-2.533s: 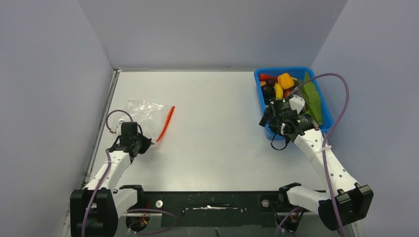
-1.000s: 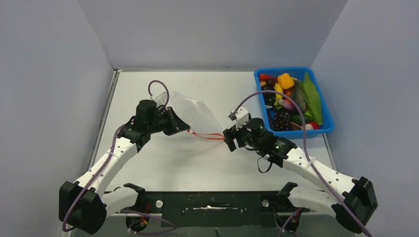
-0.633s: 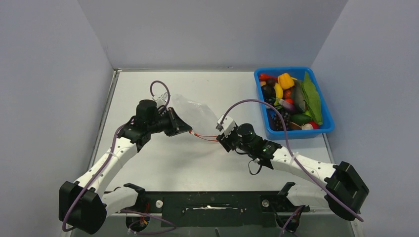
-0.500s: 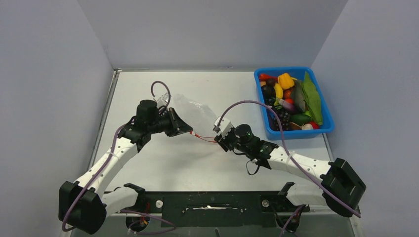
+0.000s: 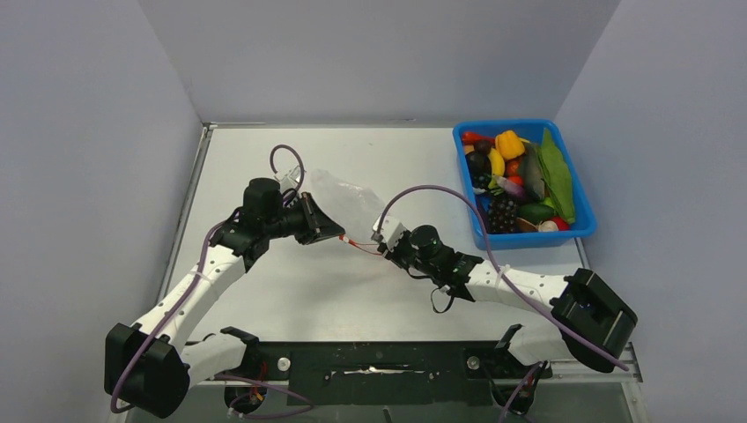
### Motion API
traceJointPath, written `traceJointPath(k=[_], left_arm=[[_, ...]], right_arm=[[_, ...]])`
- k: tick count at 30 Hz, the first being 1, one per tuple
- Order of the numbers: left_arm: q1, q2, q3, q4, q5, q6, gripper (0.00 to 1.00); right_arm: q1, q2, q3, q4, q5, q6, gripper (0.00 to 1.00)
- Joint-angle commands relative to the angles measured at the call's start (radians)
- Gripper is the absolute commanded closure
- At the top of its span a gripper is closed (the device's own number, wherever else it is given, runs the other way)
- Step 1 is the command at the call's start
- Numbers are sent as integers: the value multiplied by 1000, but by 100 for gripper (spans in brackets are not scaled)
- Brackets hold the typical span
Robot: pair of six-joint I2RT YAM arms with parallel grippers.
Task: Place the food in the zip-top bag and seal the zipper
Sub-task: Open the zipper of the food storage bag.
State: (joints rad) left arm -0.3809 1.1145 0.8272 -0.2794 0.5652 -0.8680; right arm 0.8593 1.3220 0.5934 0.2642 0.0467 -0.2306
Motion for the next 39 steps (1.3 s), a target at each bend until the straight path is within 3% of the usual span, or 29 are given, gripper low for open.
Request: traceJointPath(k=[1,3,5,7,10,14,20,23,28,31,33,39], left_arm=[[-5,-14,31,43,47,-4,100],[-4,-7,44,40,58,-5,100],[-4,-8,55,39,57,-9,90],[-4,-12,70,33,31,-3,73],[-6,-34,120,-36,-77,44,60],[-6,-95,136,-38,-195,73,55],[-6,-259,48,145,-313,86,55],[-6,-306,25,217,-275,104,55],[-7,-309,-25,324,-89,100,53],[-8,-302,-80,405,-7,51,43],[-11,-296,-102,431,15,33,30],[-14,-285,-110,457,23,32,29]], right_arm=[[13,-6,0,101,41,-11,80],[16,-20,-7,96,41,11,90],[16,-33,-1,70,47,39,99],[23,-43,17,29,91,70,100],[25,-78,33,-37,133,146,100],[26,-169,43,-128,122,250,100],[26,-276,115,-295,143,419,100],[27,-273,210,-402,129,526,100],[27,-180,451,-607,119,720,100],[26,-131,551,-693,153,877,100],[26,-102,594,-713,144,950,100],[36,-32,609,-627,37,1057,100]])
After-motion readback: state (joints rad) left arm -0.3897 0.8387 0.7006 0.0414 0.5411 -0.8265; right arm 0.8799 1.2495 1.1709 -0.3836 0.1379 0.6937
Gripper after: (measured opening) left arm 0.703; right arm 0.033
